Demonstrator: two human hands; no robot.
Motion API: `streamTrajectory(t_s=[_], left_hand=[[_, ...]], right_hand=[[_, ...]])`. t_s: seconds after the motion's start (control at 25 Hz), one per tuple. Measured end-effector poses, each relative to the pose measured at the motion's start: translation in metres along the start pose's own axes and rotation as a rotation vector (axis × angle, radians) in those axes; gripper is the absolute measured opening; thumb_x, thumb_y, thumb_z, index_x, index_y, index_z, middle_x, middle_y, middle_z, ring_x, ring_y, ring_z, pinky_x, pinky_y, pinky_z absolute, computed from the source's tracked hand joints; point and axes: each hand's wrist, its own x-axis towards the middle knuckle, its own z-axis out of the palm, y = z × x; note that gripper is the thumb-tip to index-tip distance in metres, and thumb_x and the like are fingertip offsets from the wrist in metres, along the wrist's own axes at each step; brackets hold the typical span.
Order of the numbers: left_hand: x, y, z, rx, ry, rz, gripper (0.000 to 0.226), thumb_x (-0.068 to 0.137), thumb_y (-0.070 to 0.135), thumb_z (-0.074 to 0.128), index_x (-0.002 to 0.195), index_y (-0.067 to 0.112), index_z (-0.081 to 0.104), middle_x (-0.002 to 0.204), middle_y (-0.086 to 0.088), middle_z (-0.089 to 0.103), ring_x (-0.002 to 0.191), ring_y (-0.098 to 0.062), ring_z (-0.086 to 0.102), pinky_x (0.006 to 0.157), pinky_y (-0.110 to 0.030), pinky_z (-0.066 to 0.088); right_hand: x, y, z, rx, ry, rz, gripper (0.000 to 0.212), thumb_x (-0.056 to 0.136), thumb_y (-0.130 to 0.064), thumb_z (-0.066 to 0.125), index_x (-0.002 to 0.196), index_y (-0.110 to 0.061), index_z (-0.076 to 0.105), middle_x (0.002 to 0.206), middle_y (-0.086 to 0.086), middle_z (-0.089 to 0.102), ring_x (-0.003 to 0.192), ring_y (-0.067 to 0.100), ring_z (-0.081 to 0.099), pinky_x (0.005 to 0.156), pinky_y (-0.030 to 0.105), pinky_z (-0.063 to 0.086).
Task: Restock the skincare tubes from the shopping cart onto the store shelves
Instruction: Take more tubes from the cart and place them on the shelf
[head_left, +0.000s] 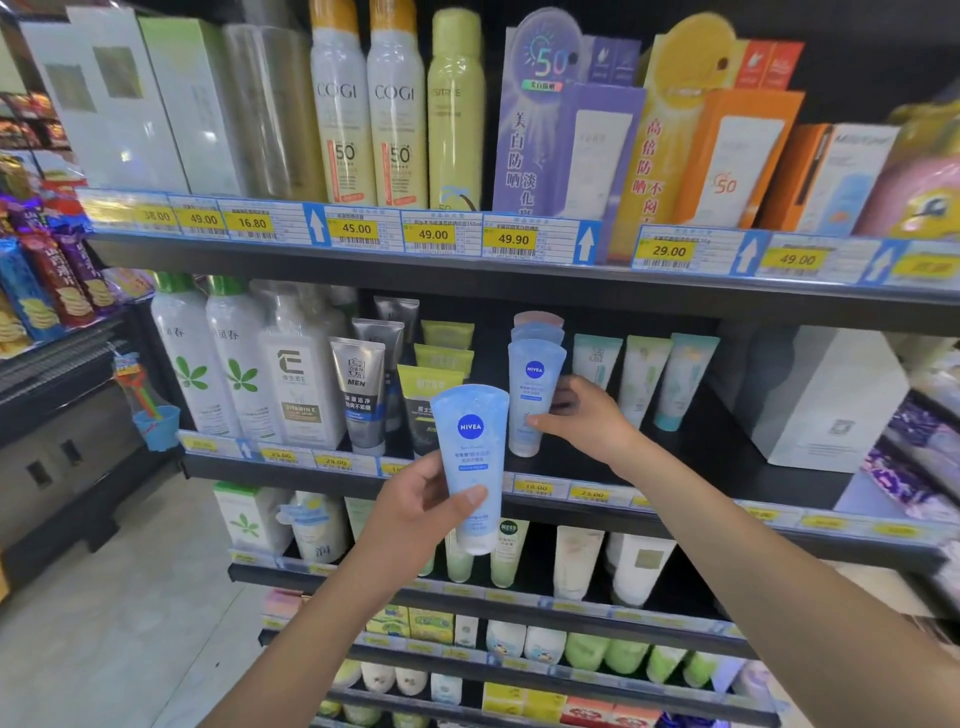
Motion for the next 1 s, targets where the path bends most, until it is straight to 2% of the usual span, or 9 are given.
streamTrajectory(t_s=[0.08,0.2,0.28,0.36,0.44,0.64,0.84,1.0], left_hand=[[0.009,0.006,0.009,0.021,-0.003,0.033,0.032,0.095,0.009,0.071,0.124,0.021,0.067,0.114,0.014,0.077,0.108,-0.007,0.072,0.086,-0.024,0.059],[0.026,0.012,0.024,0.035,0.003,0.085,0.033,0.095,0.010,0.071,0.124,0.025,0.064,0.115,0.018,0.075,0.109,-0.004,0.070,0.091,-0.025,0.058],[0.039,0.015,0.035,0.048,0.016,0.108,0.033,0.095,0.012,0.071,0.124,0.027,0.062,0.116,0.015,0.075,0.109,-0.002,0.070,0.091,-0.026,0.059],[0.052,0.014,0.045,0.099,0.036,0.131,0.037,0.096,0.014,0.072,0.129,0.026,0.060,0.122,0.013,0.072,0.112,-0.003,0.069,0.094,-0.031,0.060],[0.065,0.011,0.051,0.146,0.045,0.150,0.040,0.095,0.015,0.072,0.132,0.024,0.058,0.126,0.011,0.071,0.114,-0.004,0.068,0.097,-0.036,0.059],[0.088,-0.001,0.052,0.353,0.047,0.116,0.044,0.095,0.023,0.072,0.135,0.027,0.054,0.130,0.008,0.069,0.117,-0.010,0.067,0.096,-0.045,0.060],[0.090,-0.004,0.053,0.473,-0.013,0.027,0.048,0.095,0.028,0.072,0.139,0.026,0.051,0.137,0.005,0.065,0.122,-0.015,0.065,0.097,-0.047,0.060],[0.091,-0.004,0.050,0.540,0.004,0.030,0.046,0.096,0.032,0.070,0.138,0.026,0.052,0.137,0.005,0.065,0.117,-0.016,0.068,0.095,-0.046,0.060]], right_hand=[[-0.017,0.005,-0.014,-0.036,0.013,0.008,0.044,0.088,-0.033,0.078,0.127,-0.026,0.060,0.118,-0.010,0.066,0.105,0.005,0.064,0.089,0.029,0.055],[-0.062,0.019,-0.035,-0.204,0.042,-0.081,0.023,0.096,-0.041,0.066,0.118,-0.033,0.066,0.110,-0.018,0.067,0.100,-0.003,0.064,0.090,0.026,0.054],[-0.089,0.035,-0.040,-0.466,0.079,-0.133,0.025,0.098,-0.049,0.058,0.117,-0.035,0.066,0.107,-0.020,0.066,0.099,-0.002,0.062,0.089,0.029,0.053],[-0.106,0.055,-0.038,-0.768,0.155,-0.189,0.031,0.101,-0.054,0.048,0.119,-0.035,0.065,0.109,-0.019,0.065,0.103,0.005,0.060,0.096,0.033,0.046],[-0.115,0.075,-0.033,-0.907,0.253,-0.258,0.034,0.102,-0.054,0.042,0.118,-0.034,0.066,0.107,-0.018,0.066,0.104,0.010,0.059,0.100,0.034,0.038],[-0.118,0.096,-0.023,-0.954,0.435,-0.372,0.036,0.103,-0.051,0.038,0.116,-0.031,0.064,0.099,-0.014,0.061,0.094,0.016,0.056,0.093,0.036,0.039],[-0.117,0.102,-0.017,-0.956,0.544,-0.433,0.025,0.102,-0.043,0.048,0.111,-0.027,0.065,0.097,-0.011,0.060,0.089,0.018,0.054,0.090,0.036,0.039],[-0.112,0.104,-0.012,-0.953,0.592,-0.445,0.022,0.098,-0.039,0.054,0.107,-0.024,0.067,0.096,-0.007,0.061,0.089,0.019,0.054,0.090,0.037,0.039]])
